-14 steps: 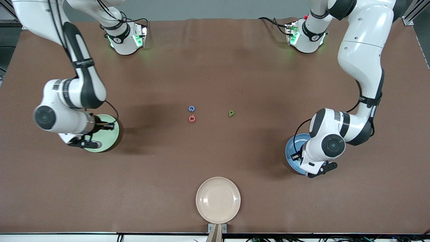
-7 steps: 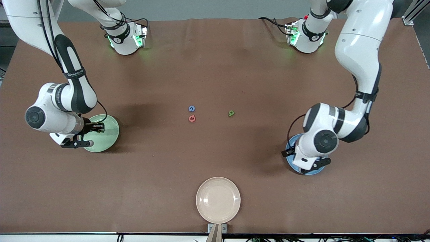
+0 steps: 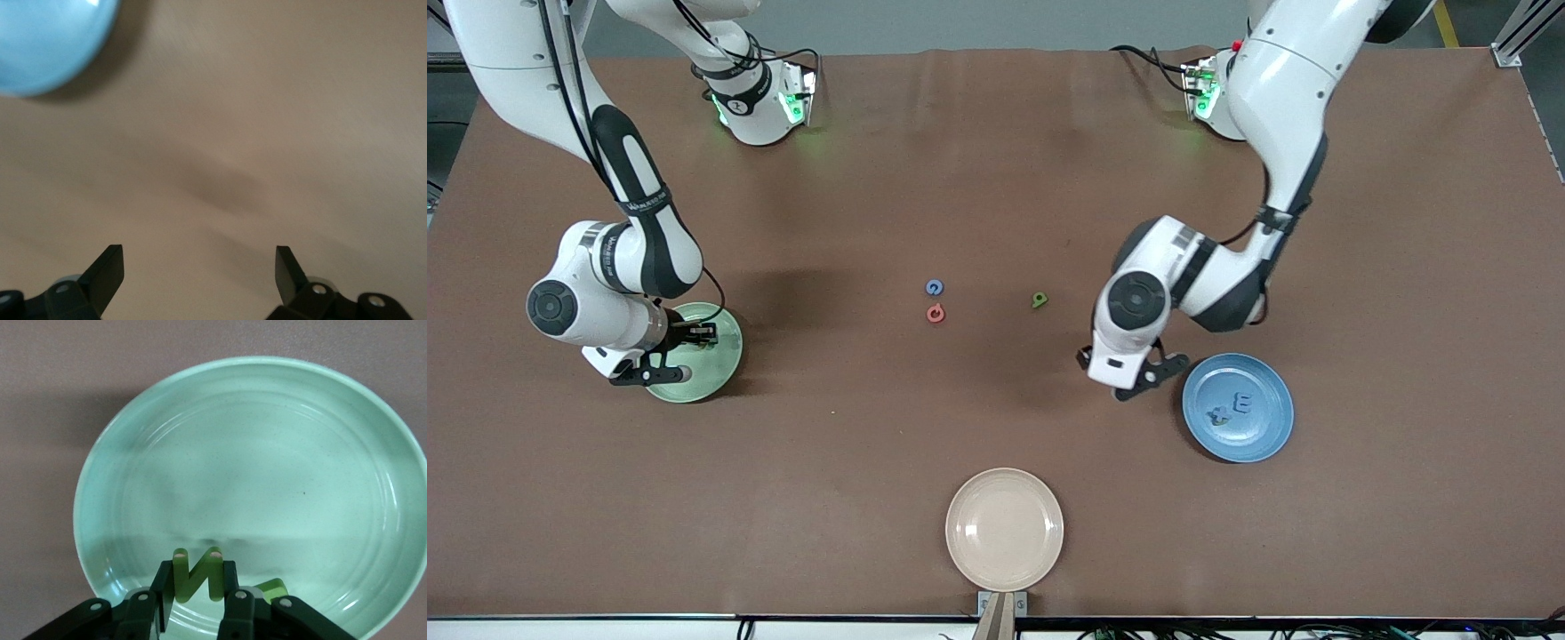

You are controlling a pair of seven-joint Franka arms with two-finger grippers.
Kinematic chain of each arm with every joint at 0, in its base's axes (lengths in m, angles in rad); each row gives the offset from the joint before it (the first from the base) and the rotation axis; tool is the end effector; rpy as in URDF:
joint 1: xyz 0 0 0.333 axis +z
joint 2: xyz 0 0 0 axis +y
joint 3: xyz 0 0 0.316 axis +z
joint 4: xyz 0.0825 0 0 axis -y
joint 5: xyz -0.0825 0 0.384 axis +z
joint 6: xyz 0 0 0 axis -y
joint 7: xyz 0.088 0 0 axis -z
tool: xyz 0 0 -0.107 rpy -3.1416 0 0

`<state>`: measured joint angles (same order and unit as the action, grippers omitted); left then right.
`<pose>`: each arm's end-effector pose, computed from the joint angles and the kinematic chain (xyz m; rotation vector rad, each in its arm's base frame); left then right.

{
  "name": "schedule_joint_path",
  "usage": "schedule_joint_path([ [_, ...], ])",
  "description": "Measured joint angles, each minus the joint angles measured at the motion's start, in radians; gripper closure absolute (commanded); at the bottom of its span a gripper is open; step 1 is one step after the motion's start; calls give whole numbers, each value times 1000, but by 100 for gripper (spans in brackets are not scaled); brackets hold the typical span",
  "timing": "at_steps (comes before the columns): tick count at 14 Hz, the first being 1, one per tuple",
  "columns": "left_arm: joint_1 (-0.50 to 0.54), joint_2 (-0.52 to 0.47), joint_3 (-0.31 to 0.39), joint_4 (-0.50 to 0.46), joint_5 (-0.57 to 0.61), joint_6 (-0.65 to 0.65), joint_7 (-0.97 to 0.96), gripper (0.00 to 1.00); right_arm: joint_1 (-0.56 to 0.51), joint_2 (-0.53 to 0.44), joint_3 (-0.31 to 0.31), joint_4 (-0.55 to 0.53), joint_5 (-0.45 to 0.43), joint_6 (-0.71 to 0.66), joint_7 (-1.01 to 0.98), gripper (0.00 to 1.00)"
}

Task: Sort upper and lower case letters into plates
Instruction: 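Move both grippers back over the remaining letters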

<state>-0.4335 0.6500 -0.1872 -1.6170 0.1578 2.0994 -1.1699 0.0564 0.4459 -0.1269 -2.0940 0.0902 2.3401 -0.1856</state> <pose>0.5613 -0.3742 0.2374 -2.9212 -0.7265 0.1281 0.5603 -0.0389 0.1923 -3.0985 -0.0820 0.2994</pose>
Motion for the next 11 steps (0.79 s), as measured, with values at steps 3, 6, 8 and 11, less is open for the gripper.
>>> schedule_joint_path([
  [3, -63, 0, 0, -42, 0, 90, -141, 0, 0, 17, 0, 0, 0, 8, 0, 74],
  [6, -90, 0, 0, -104, 0, 195, -274, 0, 0, 22, 0, 1, 0, 9, 0, 24],
  [8, -109, 1, 0, -138, 0, 248, -359, 1, 0, 22, 1, 1, 0, 4, 0, 0],
  [11, -132, 3, -8, -178, 0, 310, -473, 6, 3, 4, 9, 21, 0, -66, 0, 0],
])
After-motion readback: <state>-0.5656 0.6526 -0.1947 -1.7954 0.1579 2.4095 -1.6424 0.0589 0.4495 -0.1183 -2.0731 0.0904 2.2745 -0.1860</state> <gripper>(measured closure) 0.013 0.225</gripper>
